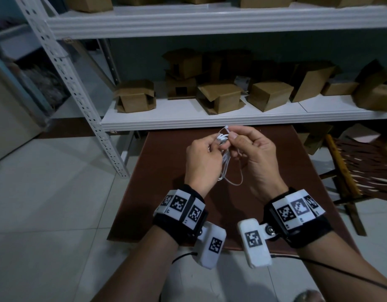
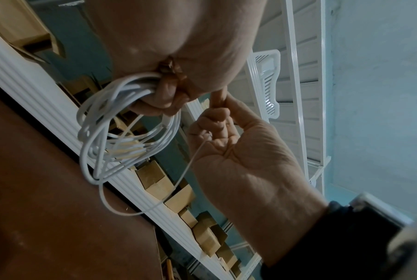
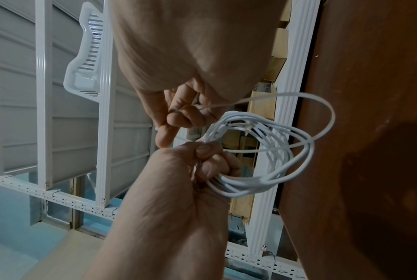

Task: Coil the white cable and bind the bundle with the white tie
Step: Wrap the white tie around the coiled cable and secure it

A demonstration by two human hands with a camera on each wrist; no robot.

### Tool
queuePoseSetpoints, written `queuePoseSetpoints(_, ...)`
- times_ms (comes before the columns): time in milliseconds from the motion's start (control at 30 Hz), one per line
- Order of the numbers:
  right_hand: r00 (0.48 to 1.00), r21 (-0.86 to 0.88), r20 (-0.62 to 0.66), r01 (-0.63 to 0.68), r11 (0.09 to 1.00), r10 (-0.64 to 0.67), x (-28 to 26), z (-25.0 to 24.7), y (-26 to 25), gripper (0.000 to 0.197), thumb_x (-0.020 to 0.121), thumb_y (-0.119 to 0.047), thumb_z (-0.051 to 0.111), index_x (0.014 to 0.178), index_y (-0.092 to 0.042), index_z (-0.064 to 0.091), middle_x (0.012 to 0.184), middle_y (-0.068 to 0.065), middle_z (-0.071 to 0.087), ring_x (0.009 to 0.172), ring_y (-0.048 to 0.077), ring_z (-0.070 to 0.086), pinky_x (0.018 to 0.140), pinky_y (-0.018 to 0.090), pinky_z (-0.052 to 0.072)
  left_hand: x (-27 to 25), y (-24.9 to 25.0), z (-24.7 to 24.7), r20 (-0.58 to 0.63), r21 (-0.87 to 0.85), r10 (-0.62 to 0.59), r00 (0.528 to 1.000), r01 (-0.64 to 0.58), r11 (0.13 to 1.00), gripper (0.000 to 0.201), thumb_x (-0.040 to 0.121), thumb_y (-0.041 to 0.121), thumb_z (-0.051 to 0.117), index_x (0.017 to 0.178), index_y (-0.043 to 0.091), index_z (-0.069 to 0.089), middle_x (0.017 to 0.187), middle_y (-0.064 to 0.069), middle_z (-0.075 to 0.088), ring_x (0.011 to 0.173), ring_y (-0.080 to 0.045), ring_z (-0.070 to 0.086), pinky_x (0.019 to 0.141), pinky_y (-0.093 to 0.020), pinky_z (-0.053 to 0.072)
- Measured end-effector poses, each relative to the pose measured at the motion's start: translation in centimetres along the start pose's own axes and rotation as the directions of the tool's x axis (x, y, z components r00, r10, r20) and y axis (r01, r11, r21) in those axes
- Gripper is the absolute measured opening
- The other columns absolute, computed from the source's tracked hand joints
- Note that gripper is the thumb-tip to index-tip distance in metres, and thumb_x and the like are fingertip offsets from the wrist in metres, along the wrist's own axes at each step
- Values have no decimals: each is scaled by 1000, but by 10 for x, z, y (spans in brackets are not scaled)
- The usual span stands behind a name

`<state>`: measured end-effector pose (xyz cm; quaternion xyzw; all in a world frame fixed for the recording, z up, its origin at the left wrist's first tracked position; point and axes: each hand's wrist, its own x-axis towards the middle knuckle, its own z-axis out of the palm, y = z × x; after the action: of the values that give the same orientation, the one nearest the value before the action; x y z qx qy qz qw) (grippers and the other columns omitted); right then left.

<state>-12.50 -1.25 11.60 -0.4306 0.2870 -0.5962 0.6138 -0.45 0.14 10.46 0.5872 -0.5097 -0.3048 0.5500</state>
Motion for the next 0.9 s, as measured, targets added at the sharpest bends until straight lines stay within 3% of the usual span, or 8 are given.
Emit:
queuePoseSetpoints(133, 1000, 13, -13, 5, 1000, -5, 0, -1, 0, 20, 96, 3, 65, 116, 7, 68, 77, 15, 69, 68, 21, 51, 57, 16, 48, -2, 1, 0, 21, 8, 10, 1000, -10, 1000, 30, 102, 12, 56, 104, 26, 83, 83, 9, 80, 81, -5, 75, 72, -24, 59)
queuePoseSetpoints(233, 1000, 14, -17, 10, 1000, -10, 1, -1, 1, 22, 96, 3, 65, 117, 9, 67, 79, 19, 66, 68, 22, 50, 56, 16, 48, -2, 1, 1, 19, 49, 16, 1000, -17, 999, 29, 100, 14, 57, 101, 27, 83, 82, 10, 79, 82, -5, 75, 73, -26, 59)
queuePoseSetpoints(400, 1000, 5, 0, 14, 1000, -14, 0, -1, -1, 23, 97, 6, 63, 120, 5, 69, 75, 12, 72, 61, 12, 55, 58, 15, 49, -2, 1, 1, 33, 103, 32, 999, -35, 994, 28, 98, 14, 56, 88, 25, 80, 78, 8, 78, 80, -10, 74, 74, -36, 60)
queuePoseSetpoints(500, 999, -27, -2, 35, 999, -35, 0, -2, -2, 30, 96, 5, 66, 126, 3, 71, 78, 13, 72, 64, 13, 58, 59, 15, 50, -2, 0, 2, 45, 122, 18, 999, -23, 992, 29, 98, 12, 55, 86, 24, 79, 79, 7, 78, 80, -12, 74, 76, -42, 61)
queuePoseSetpoints(733, 999, -60, 16, 52, 997, -51, 0, -3, -5, 25, 98, 7, 61, 121, 5, 69, 72, 5, 73, 61, 5, 62, 59, 14, 49, -2, 0, 3, 38, 125, 17, 999, -22, 992, 31, 99, 10, 56, 92, 26, 81, 82, 10, 79, 81, -6, 74, 73, -31, 60)
queuePoseSetpoints(833, 999, -64, 28, 45, 997, -43, 0, -3, -6, 18, 99, 7, 60, 116, 6, 66, 76, 11, 71, 62, 11, 60, 59, 15, 49, -4, 1, 2, 43, 121, 13, 999, -19, 993, 32, 99, 8, 56, 96, 26, 83, 85, 13, 79, 83, -2, 73, 76, -26, 59)
queuePoseSetpoints(900, 998, -55, 37, 47, 997, -45, 1, -3, -5, 17, 100, 7, 59, 117, 7, 62, 80, 18, 68, 64, 15, 57, 60, 16, 50, -5, 3, 2, 53, 123, 24, 998, -31, 992, 31, 101, 9, 57, 92, 25, 81, 84, 14, 79, 82, 1, 72, 70, -15, 54)
